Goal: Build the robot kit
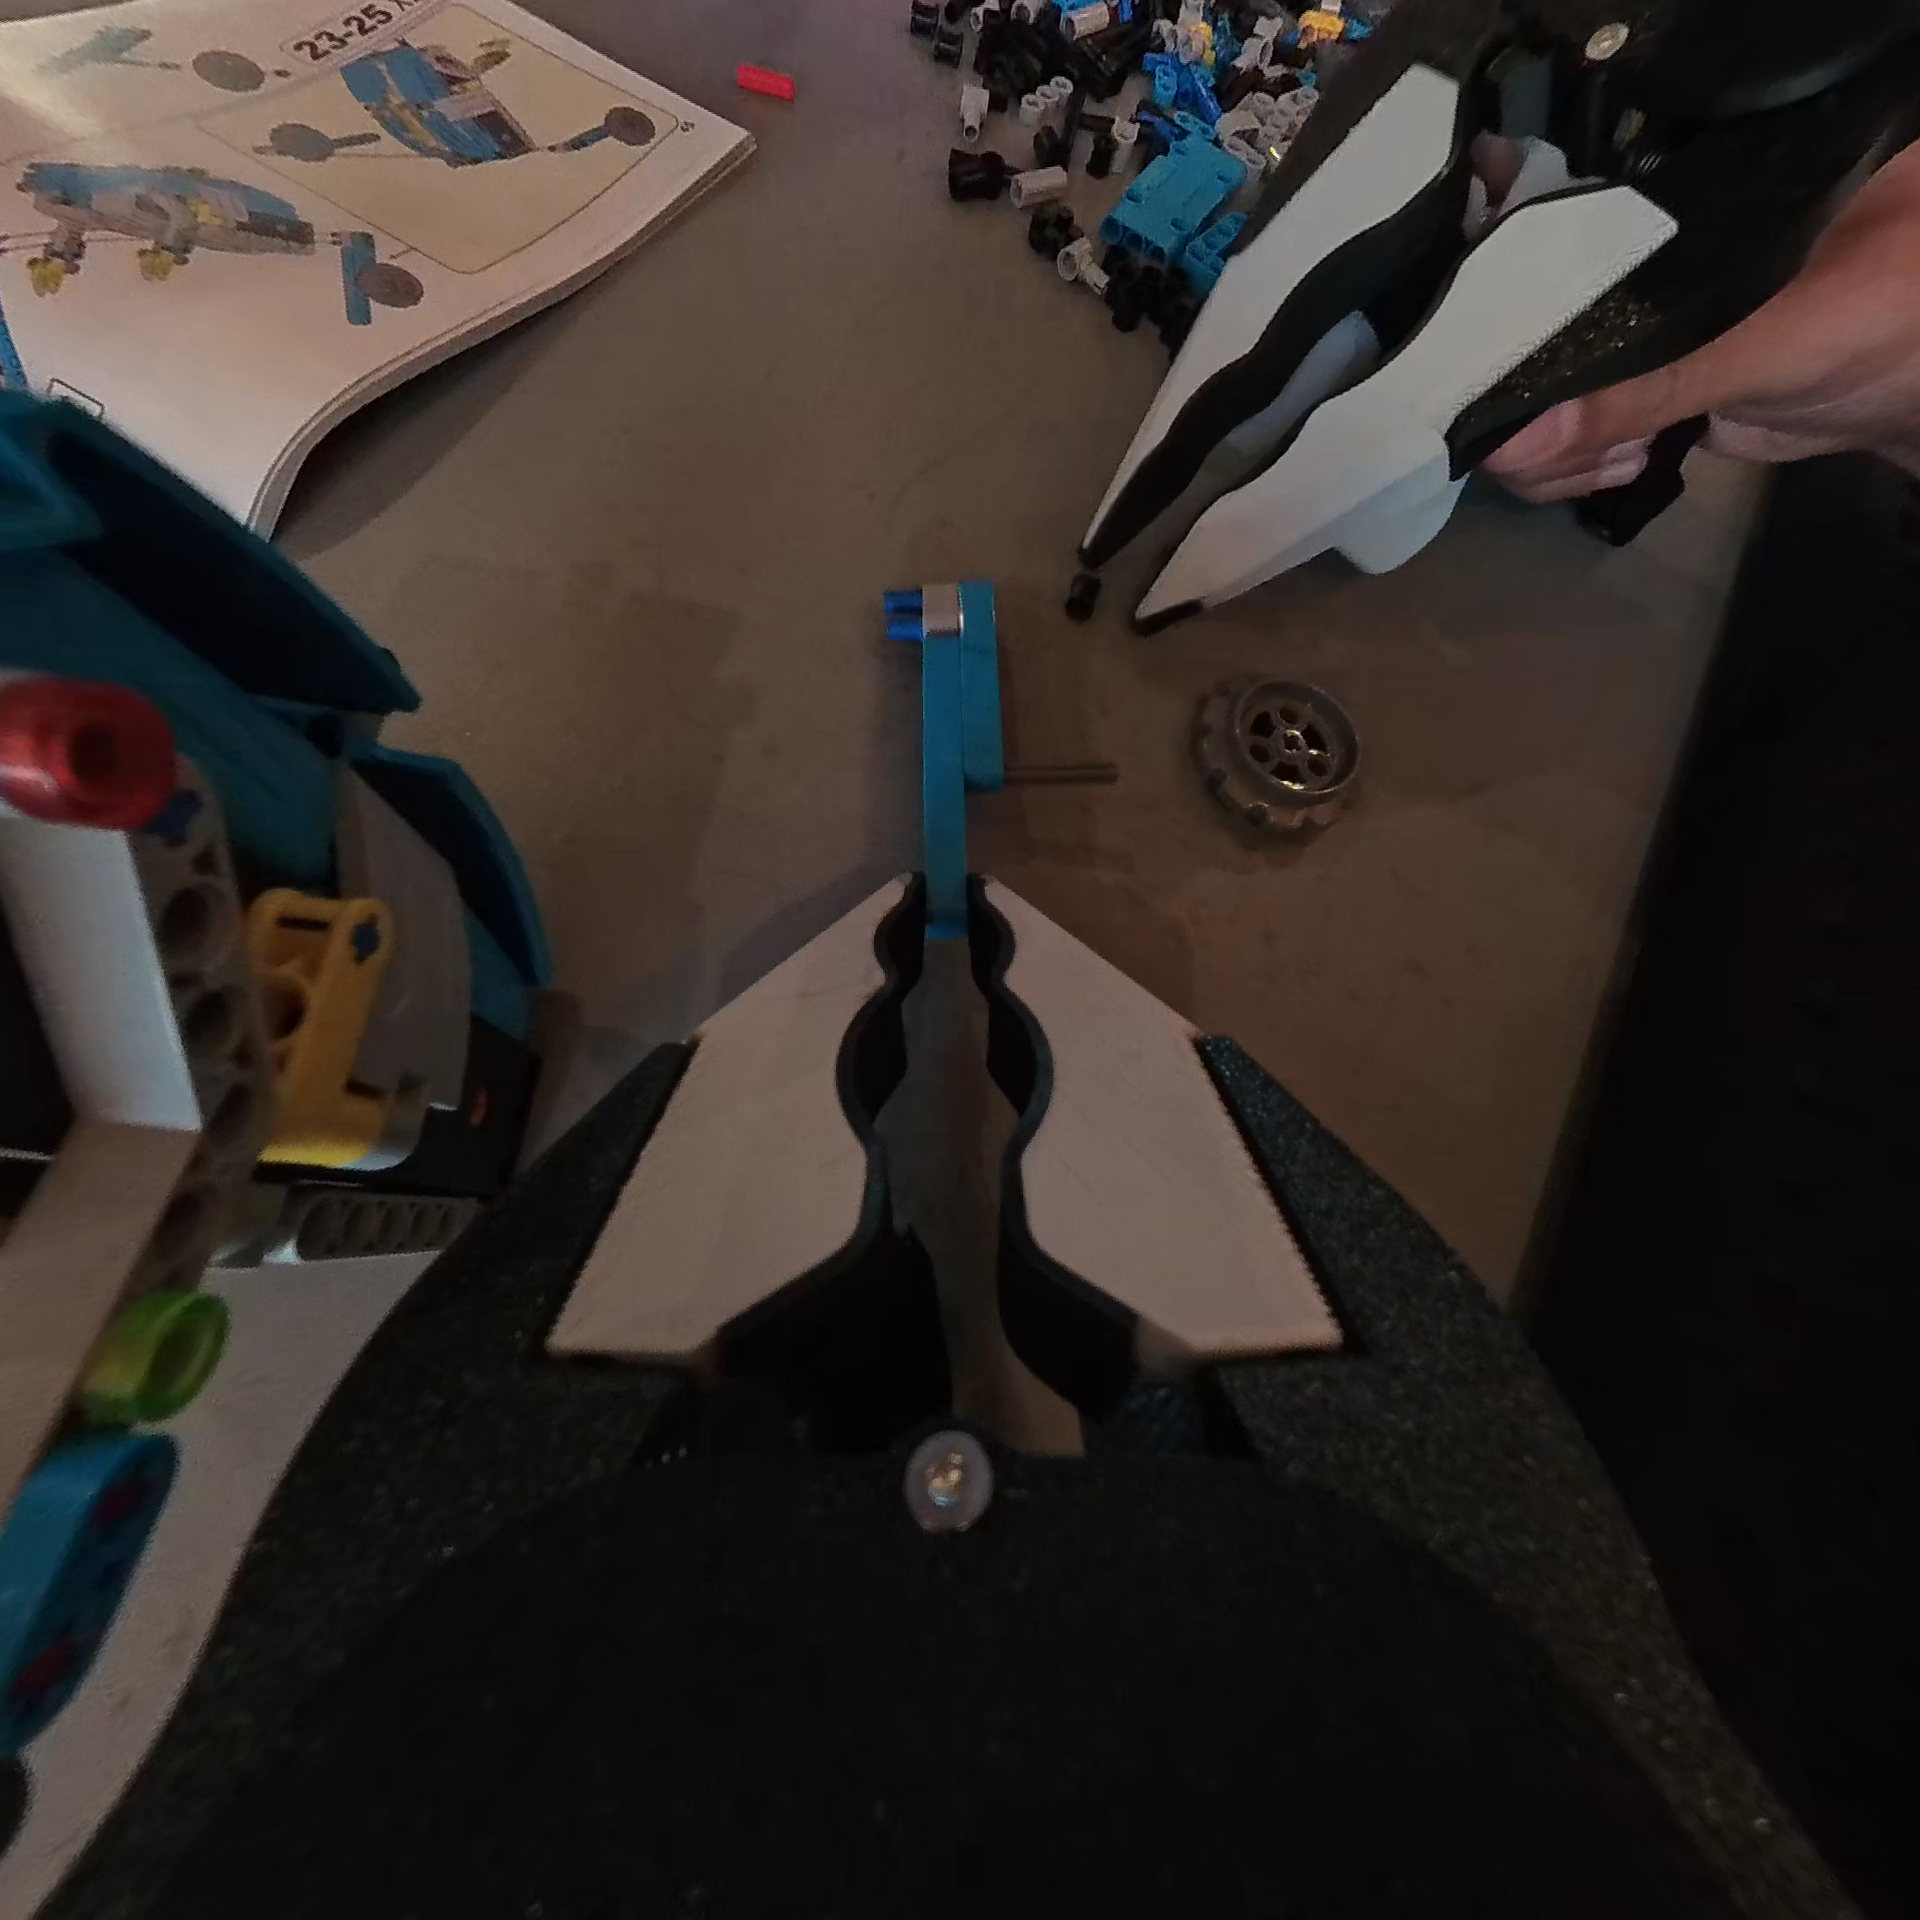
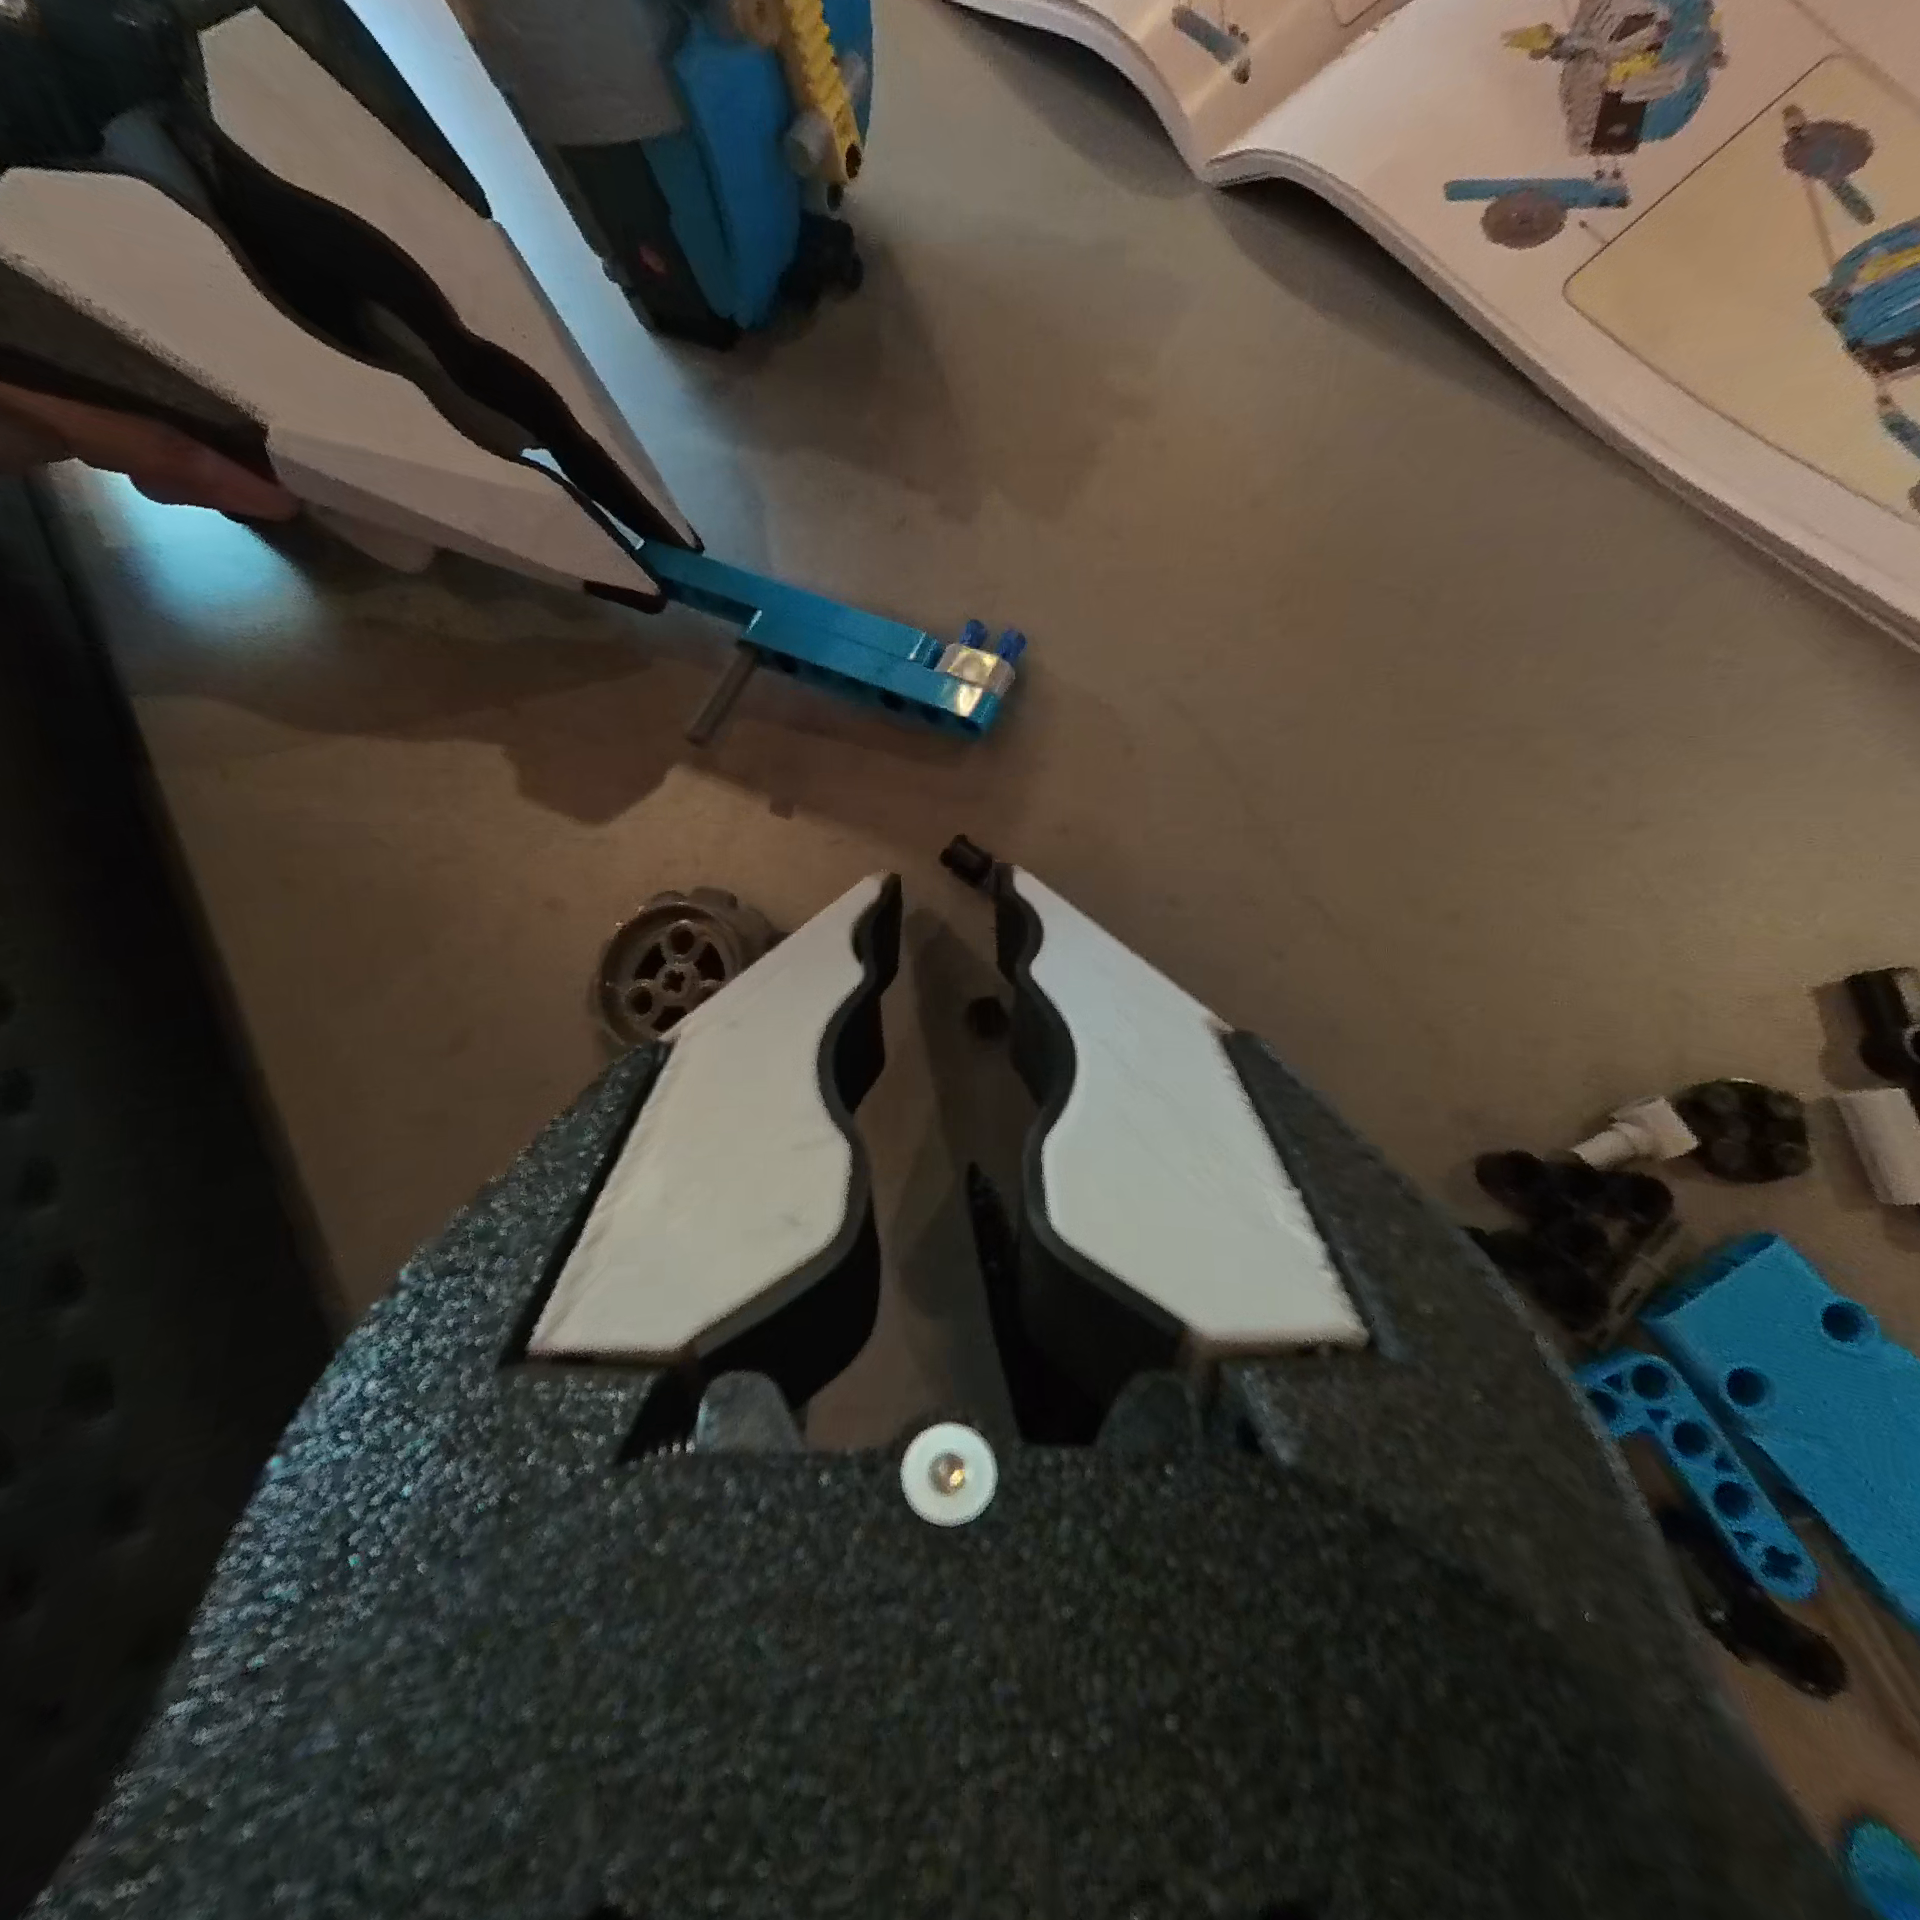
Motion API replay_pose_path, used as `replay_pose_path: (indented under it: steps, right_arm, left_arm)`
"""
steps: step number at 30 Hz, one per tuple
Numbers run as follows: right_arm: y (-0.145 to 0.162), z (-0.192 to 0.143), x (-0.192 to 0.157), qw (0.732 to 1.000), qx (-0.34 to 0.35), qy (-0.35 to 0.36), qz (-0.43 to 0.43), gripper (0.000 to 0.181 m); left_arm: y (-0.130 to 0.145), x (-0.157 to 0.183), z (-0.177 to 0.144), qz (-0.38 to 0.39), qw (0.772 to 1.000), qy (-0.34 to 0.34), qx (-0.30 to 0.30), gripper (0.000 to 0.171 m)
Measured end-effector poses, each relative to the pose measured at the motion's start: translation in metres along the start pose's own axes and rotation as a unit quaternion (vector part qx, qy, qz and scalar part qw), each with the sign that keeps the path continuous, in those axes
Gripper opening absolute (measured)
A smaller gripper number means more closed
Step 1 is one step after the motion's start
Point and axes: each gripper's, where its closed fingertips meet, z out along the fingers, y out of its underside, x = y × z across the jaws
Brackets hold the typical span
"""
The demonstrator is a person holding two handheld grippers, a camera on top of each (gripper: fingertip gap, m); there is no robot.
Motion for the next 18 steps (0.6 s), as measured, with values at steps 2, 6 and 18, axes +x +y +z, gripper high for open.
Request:
replay_pose_path:
  steps: [2,6,18]
  right_arm:
    - [-0.0013,-0.0001,0.002,1.0,0.005,0.006,-0.009,0.018]
    - [-0.001,0.0008,0.0034,0.998,-0.004,0.01,-0.07,0.018]
    - [0.0005,0.0073,-0.0006,0.975,-0.045,-0.099,-0.194,0.008]
  left_arm:
    - [-0.0001,0.0001,0.0,0.001,1.0,0.0,0.0,0.007]
    - [-0.0019,-0.0002,-0.0016,-0.001,1.0,0.001,0.007,0.007]
    - [-0.004,-0.0035,-0.0034,-0.015,1.0,0.0,0.015,0.007]
